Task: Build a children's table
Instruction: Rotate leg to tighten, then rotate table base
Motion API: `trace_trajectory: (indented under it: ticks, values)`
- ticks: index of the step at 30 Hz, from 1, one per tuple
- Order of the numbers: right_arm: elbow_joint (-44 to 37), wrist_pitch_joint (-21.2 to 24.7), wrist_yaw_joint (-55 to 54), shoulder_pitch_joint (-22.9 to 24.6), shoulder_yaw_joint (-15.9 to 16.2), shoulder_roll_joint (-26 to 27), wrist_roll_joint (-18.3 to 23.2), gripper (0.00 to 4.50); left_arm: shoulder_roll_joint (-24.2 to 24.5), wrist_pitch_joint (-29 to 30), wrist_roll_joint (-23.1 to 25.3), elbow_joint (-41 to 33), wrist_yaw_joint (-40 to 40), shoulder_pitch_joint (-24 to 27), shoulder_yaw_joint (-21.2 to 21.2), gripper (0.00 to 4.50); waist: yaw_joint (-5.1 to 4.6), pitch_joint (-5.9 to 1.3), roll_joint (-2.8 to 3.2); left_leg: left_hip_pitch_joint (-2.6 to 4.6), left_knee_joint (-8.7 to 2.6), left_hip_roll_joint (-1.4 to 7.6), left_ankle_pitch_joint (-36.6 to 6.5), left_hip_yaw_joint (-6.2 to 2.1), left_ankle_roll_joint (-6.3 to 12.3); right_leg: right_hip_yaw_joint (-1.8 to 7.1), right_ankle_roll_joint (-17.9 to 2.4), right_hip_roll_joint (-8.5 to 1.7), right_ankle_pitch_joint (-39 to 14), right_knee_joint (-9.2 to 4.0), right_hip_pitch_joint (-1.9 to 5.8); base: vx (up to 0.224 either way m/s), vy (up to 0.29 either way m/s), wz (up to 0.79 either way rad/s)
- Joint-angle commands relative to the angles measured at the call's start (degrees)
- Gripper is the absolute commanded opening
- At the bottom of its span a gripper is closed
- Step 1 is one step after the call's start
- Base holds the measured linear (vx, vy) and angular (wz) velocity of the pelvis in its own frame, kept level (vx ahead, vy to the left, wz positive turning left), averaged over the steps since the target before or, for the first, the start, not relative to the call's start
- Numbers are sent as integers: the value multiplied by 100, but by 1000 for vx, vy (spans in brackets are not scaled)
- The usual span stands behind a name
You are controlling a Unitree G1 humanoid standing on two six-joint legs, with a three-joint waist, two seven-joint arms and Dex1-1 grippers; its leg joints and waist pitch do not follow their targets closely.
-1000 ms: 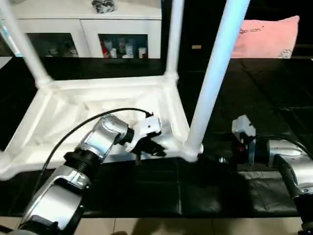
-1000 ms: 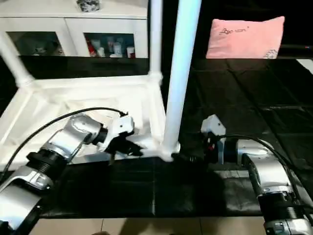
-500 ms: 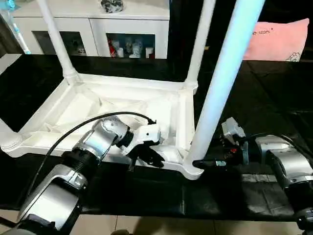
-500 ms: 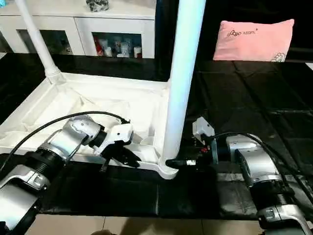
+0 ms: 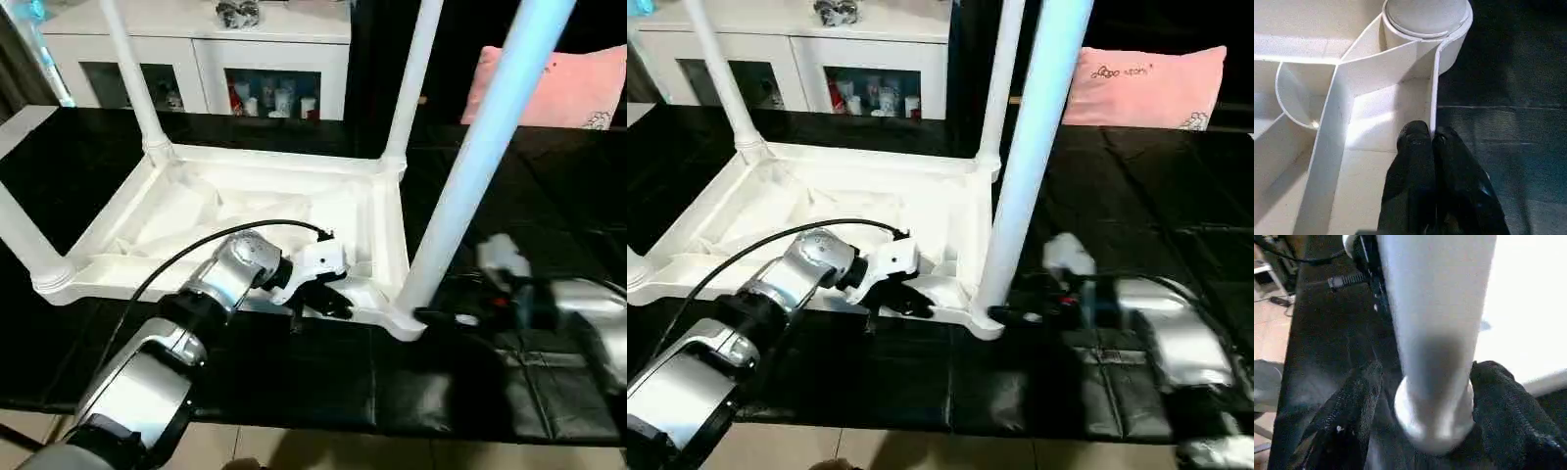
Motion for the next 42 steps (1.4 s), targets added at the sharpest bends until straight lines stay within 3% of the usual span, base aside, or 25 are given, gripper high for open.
trace_trajectory:
  ticks: [1,4,5,8,14,15,17,18,20,22,23,24,26,27,28,29,30,32,33,34,35,38,39,40,42]
  values:
    - [-305,98,6,244,-114,-114,136,305,42,-93,158,217,524,-222,191,0,-33,-367,-118,30,-363,141,-921,-20,616,276,-769,-367,-1843,-469,357,0,0,0]
    - [-535,165,-152,483,-269,-202,154,305,-41,-276,260,535,835,-366,195,0,-84,-361,-88,15,-357,99,-1020,-27,589,226,-582,-347,-2175,-532,354,0,0,0]
    - [-753,258,-221,632,-347,-209,218,305,-121,-310,284,742,1085,-475,234,0,-132,-357,-112,-5,-353,83,-1034,-31,578,208,-536,-339,-2254,-540,361,0,0,0]
    - [-1092,420,-323,785,-378,-160,337,305,-208,-333,286,964,1388,-597,286,0,-176,-360,-103,-22,-344,63,-990,-35,615,189,-419,-325,-2378,-580,364,0,0,0]
    - [-1188,329,-1158,534,-3,538,89,305,-330,-584,-13,1108,1582,-684,633,0,-275,-396,-93,-25,-354,114,-840,-52,708,214,-812,-344,-1689,-500,342,0,0,0]
    - [-1183,331,-1191,521,7,563,75,298,-335,-587,-25,1120,1579,-691,653,44,-283,-411,-90,-32,-353,119,-774,-56,701,223,-899,-353,-1503,-466,348,0,0,0]
    - [-1117,346,-1443,377,78,812,10,298,-285,-513,-136,1026,1436,-681,764,55,-266,-403,-130,-26,-355,137,-721,-50,728,241,-1045,-367,-1299,-415,339,0,0,0]
    - [-1093,353,-1527,324,101,901,-5,298,-260,-476,-173,978,1373,-672,799,61,-272,-398,-114,-26,-363,143,-728,-48,721,247,-1072,-391,-1325,-419,337,0,0,0]
    - [-1091,288,-1672,183,210,1149,-41,298,-75,-369,-270,661,1064,-560,847,82,-268,-374,-179,-20,-381,155,-810,-40,695,255,-1051,-406,-1495,-428,332,0,0,0]
    - [-1109,307,-1805,46,294,1347,6,298,210,-121,-401,180,595,-367,844,100,-277,-358,-164,-24,-411,175,-812,-52,623,270,-1002,-426,-1672,-416,326,0,0,0]
    - [-1106,304,-1823,32,300,1368,11,298,242,-87,-414,129,545,-345,843,101,-277,-352,-129,25,-403,183,-862,-39,561,282,-996,-411,-1676,-433,290,0,0,0]
    - [-1108,332,-1870,-17,314,1444,41,298,391,-14,-427,-68,368,-248,818,112,-277,-348,-199,29,-417,198,-874,-38,517,300,-1014,-417,-1613,-415,301,0,0,0]
    - [-1095,360,-1966,-132,349,1623,103,298,806,189,-408,-551,9,8,753,137,-259,-352,-152,32,-443,230,-813,-60,466,320,-1061,-448,-1488,-346,302,0,0,0]
    - [-1062,372,-2043,-213,393,1746,116,298,1138,219,-313,-821,-168,196,702,140,-300,-341,-188,16,-443,210,-832,-43,445,319,-1024,-416,-1486,-356,292,0,0,0]
    - [-1027,376,-2105,-271,430,1836,110,298,1385,207,-211,-995,-256,332,665,140,-284,-350,-148,37,-460,232,-847,-72,384,325,-1029,-449,-1487,-327,292,0,0,0]
    - [-999,378,-2148,-306,454,1891,94,298,1526,179,-131,-1085,-279,410,646,154,-334,-338,-156,20,-473,228,-827,-70,332,331,-984,-435,-1488,-318,289,0,0,0]
    - [-919,368,-2238,-374,491,2007,57,298,1742,126,4,-1223,-228,530,639,154,-353,-323,-140,67,-468,226,-896,-48,266,341,-979,-418,-1509,-350,249,0,0,0]
    - [-734,348,-2476,-506,546,2233,-36,298,2062,268,95,-1636,-144,762,682,183,-349,-324,-122,89,-481,243,-957,-58,143,353,-1047,-432,-1403,-318,248,0,0,0]
    - [-734,348,-2476,-506,546,2233,-36,298,2062,268,95,-1636,-144,762,682,185,-347,-315,-152,86,-499,248,-953,-61,98,361,-1079,-435,-1377,-286,249,0,0,0]
    - [-621,346,-2622,-579,574,2352,-93,298,2191,346,109,-1826,-116,865,728,192,-321,-307,-122,127,-495,249,-985,-39,41,373,-1113,-426,-1352,-302,212,0,0,0]
    - [-473,346,-2846,-666,603,2470,-193,298,2294,474,71,-2085,-129,978,784,221,-326,-297,-161,102,-516,253,-988,-46,-19,382,-1154,-433,-1296,-265,228,0,0,0]
    - [285,219,-3814,-1091,620,2950,-624,298,2513,682,128,-2826,75,1278,951,229,-333,-294,-146,118,-523,250,-1042,-39,-171,396,-1173,-450,-1320,-252,197,0,0,0]
    - [426,172,-3981,-1172,610,3029,-691,298,2538,660,193,-2894,157,1309,955,237,-367,-276,-171,79,-536,217,-1109,-42,-249,400,-1127,-436,-1479,-263,229,0,0,0]
    - [601,117,-4188,-1274,589,3120,-748,298,2576,618,305,-2976,284,1351,933,237,-361,-276,-161,116,-524,208,-1160,-27,-268,408,-1097,-431,-1550,-294,207,0,0,0]
    - [1333,-38,-5093,-1674,443,3393,-942,298,2552,511,662,-3099,836,1442,882,272,-365,-270,-114,114,-516,202,-1198,-37,-320,426,-1039,-432,-1554,-282,207,0,0,0]
